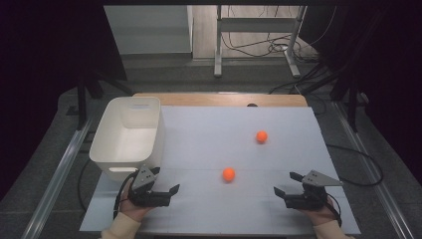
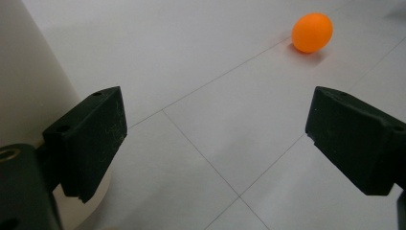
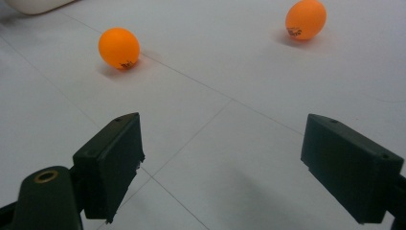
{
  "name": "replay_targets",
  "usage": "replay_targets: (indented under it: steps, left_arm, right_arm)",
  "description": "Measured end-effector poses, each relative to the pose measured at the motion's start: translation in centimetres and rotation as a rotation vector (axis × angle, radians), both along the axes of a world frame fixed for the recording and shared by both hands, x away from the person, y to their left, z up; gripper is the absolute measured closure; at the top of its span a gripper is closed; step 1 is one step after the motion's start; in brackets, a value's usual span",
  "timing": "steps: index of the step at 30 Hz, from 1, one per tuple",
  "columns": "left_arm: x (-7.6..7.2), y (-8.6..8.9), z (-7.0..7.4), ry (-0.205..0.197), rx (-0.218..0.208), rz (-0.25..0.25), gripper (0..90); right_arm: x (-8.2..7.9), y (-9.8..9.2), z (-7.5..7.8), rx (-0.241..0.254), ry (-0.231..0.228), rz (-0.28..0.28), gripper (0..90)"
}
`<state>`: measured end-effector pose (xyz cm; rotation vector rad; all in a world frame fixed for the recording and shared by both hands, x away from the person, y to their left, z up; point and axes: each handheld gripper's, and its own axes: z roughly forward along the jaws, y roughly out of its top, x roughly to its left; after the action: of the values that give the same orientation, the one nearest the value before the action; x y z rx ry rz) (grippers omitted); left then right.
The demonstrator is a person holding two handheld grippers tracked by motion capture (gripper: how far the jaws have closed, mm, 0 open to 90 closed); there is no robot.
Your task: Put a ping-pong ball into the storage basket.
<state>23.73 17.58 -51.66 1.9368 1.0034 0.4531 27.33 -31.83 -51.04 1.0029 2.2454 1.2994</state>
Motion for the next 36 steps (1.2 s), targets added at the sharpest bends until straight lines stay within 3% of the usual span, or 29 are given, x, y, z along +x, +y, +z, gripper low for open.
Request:
replay_targets:
  steps: [36]
  left_arm:
    - [0.11,-0.92,0.54,-0.001,-0.004,-0.031,8.7]
  right_arm:
    - [0.04,0.04,-0.07,-0.009,0.018,0.006,15.1]
